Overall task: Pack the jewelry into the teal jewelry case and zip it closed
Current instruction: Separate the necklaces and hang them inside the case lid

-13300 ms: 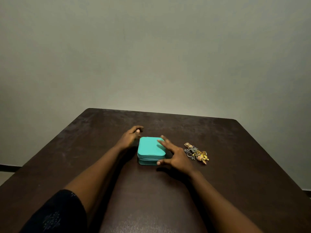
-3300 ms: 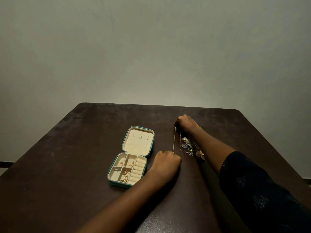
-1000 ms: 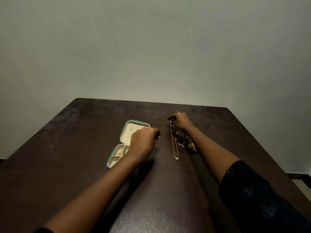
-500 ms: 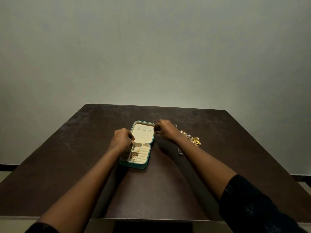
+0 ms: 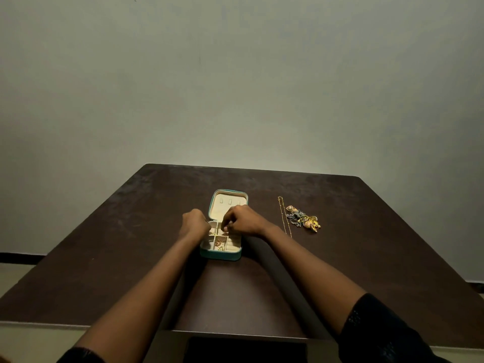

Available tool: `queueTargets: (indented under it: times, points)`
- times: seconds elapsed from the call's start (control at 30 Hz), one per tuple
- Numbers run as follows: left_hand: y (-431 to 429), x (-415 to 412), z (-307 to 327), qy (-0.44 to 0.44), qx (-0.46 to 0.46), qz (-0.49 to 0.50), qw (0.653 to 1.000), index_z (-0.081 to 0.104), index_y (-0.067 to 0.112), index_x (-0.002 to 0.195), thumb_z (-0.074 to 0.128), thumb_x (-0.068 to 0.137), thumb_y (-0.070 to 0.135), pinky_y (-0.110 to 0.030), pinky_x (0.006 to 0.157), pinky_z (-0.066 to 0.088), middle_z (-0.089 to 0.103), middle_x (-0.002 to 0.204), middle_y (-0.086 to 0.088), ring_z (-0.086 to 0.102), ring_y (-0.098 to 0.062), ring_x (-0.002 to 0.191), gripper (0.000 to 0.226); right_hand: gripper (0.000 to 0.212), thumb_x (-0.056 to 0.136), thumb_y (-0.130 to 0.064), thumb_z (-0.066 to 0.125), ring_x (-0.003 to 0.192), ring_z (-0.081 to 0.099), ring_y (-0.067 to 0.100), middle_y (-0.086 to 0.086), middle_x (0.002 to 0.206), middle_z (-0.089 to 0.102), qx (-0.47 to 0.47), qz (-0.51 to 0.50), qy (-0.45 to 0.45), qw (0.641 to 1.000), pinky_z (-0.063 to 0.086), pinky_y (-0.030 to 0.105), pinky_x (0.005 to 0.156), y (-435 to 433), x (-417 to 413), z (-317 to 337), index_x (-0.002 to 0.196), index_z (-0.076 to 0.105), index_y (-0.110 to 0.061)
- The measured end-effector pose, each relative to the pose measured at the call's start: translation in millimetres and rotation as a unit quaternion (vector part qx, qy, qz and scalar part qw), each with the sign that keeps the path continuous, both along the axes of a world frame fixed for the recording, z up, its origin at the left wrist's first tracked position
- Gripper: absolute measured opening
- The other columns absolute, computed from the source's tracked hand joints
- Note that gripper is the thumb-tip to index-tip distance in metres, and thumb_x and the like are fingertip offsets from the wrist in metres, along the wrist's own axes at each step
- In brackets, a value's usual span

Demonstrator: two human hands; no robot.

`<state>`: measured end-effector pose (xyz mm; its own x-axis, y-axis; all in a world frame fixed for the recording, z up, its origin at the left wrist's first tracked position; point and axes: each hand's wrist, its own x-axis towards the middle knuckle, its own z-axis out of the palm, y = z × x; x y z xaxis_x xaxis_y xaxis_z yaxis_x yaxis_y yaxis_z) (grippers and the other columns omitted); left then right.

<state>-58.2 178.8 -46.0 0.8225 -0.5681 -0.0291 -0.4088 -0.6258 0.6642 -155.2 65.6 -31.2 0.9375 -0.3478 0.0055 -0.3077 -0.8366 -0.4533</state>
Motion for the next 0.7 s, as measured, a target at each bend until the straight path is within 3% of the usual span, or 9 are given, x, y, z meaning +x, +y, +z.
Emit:
queueTargets:
  times: [0.13, 0.3, 0.57, 0.7]
  points:
    - [-1, 1, 0, -0.009, 0.0, 0.009, 1.0, 0.071, 0.002, 0.1, 0.057, 0.087, 0.004, -0.036, 0.079, 0.054, 0.067, 0.106, -0.017, 0.063, -0.027, 0.096, 0.019, 0.023, 0.082, -0.01, 0.064, 0.087, 0.055, 0.011, 0.013, 0.107, 0.069, 0.003, -0.005, 0.028, 1.0, 0.04, 0.023, 0.073, -2, 2, 4, 0.103, 0.071, -0.004]
    - [-4, 1, -1, -0.02, 0.0, 0.016, 1.0, 0.07, 0.001, 0.101, 0.057, 0.088, 0.004, -0.035, 0.074, 0.052, 0.066, 0.107, -0.017, 0.062, -0.027, 0.096, 0.018, 0.022, 0.08, -0.008, 0.065, 0.098, 0.063, 0.023, 0.013, 0.104, 0.071, -0.01, -0.006, 0.04, 0.999, 0.046, 0.026, 0.078, 0, 4, 3, 0.101, 0.072, -0.004]
    - [-1, 0, 0, -0.022, -0.002, 0.009, 1.0, 0.071, 0.003, 0.102, 0.054, 0.087, 0.005, -0.037, 0.081, 0.053, 0.066, 0.11, -0.017, 0.061, -0.029, 0.101, 0.023, 0.027, 0.086, -0.01, 0.06, 0.105, 0.058, 0.026, 0.015, 0.115, 0.064, -0.041, 0.016, 0.058, 0.997, 0.042, 0.027, 0.081, 0, 7, 3, 0.112, 0.066, -0.004]
    - [-1, 1, 6, -0.037, -0.006, -0.024, 0.999, 0.071, 0.007, 0.106, 0.056, 0.087, 0.004, -0.035, 0.085, 0.051, 0.066, 0.115, -0.014, 0.059, -0.026, 0.108, 0.025, 0.022, 0.087, -0.011, 0.059, 0.092, 0.055, 0.017, 0.014, 0.112, 0.065, 0.0, 0.004, 0.022, 1.0, 0.038, 0.024, 0.076, -2, 4, 3, 0.106, 0.066, -0.004]
